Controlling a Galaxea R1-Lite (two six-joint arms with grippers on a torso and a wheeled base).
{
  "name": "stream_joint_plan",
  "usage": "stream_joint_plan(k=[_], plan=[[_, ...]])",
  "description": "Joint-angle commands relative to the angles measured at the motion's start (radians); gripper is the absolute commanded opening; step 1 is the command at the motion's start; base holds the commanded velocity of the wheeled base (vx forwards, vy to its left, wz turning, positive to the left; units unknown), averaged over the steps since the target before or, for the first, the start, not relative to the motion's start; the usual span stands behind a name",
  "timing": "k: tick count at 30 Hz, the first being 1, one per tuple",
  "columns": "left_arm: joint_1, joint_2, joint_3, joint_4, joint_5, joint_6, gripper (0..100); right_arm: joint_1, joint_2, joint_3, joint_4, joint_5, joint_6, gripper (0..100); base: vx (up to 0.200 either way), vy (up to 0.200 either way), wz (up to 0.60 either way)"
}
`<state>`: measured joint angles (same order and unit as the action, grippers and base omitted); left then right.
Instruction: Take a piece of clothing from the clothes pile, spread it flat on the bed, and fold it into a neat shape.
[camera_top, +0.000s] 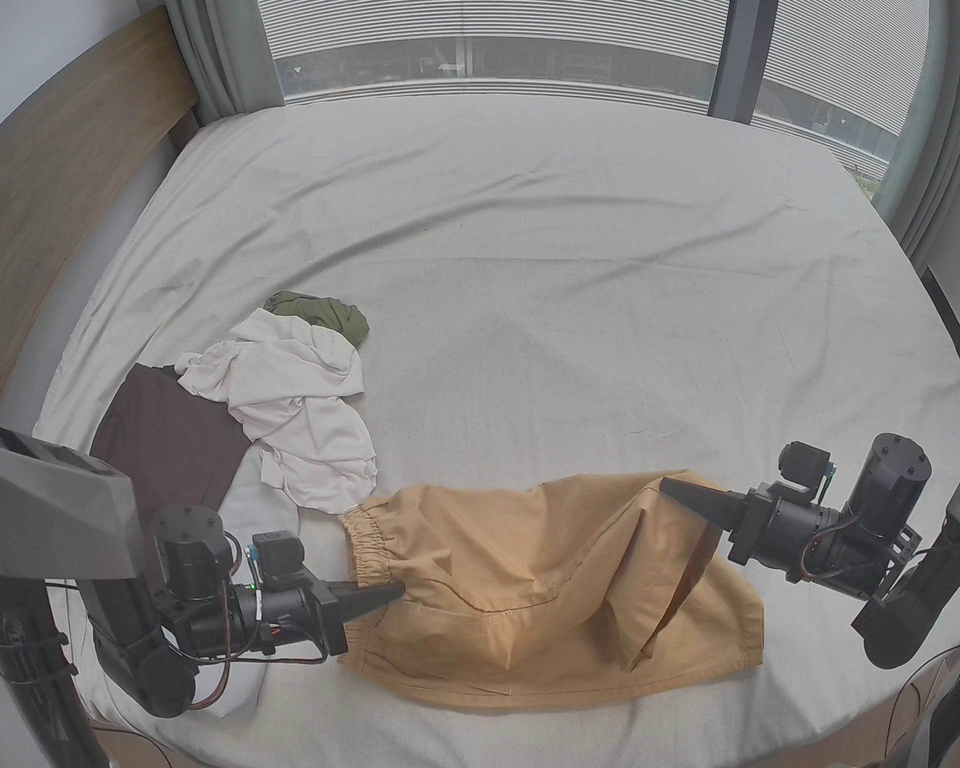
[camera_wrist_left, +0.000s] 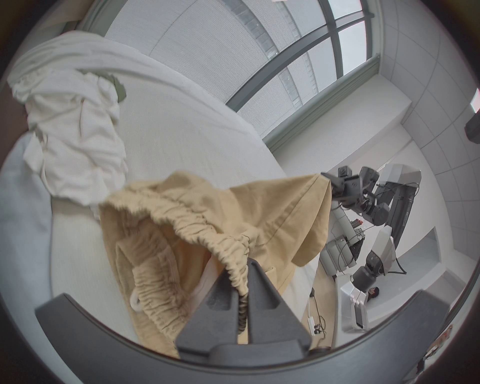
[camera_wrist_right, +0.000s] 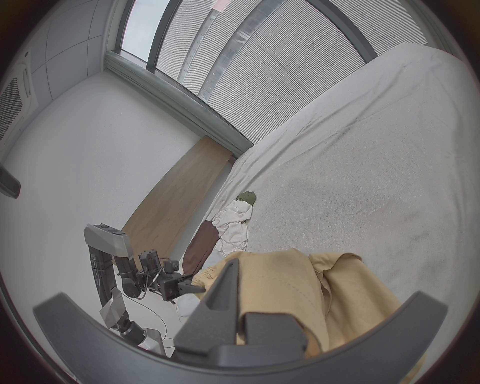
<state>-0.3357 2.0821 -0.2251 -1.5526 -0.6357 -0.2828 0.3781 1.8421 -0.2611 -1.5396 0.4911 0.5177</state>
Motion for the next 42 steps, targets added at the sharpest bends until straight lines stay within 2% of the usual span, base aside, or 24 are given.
stream_joint_plan(k=[1,7,15,18,29,39,42], plan=[[0.046,-0.151,-0.036,0.0,-0.004,-0.009,0,-0.001,-0.007,-0.001,-0.001,0.001,-0.001,0,0.0,0.0,0.0],[0.04,-0.26,-0.077,0.002,-0.012,-0.03,0,-0.007,-0.035,-0.006,-0.001,0.003,-0.001,0,0.0,0.0,0.0],[0.027,-0.243,-0.092,0.0,-0.004,-0.042,0,-0.01,-0.04,-0.009,-0.001,0.001,-0.001,0,0.0,0.0,0.0],[0.027,-0.254,-0.112,0.0,0.002,-0.084,0,-0.027,-0.072,-0.021,-0.001,0.003,-0.001,0,0.0,0.0,0.0],[0.03,-0.226,-0.152,0.0,0.042,-0.087,0,-0.064,-0.075,-0.063,-0.001,0.003,0.001,0,0.0,0.0,0.0],[0.029,-0.205,-0.168,0.0,0.068,-0.102,0,-0.105,-0.078,-0.079,-0.001,0.006,0.001,0,0.0,0.0,0.0],[0.038,-0.197,-0.161,0.0,0.07,-0.095,0,-0.143,-0.078,-0.093,-0.001,0.024,0.002,0,0.0,0.0,0.0]])
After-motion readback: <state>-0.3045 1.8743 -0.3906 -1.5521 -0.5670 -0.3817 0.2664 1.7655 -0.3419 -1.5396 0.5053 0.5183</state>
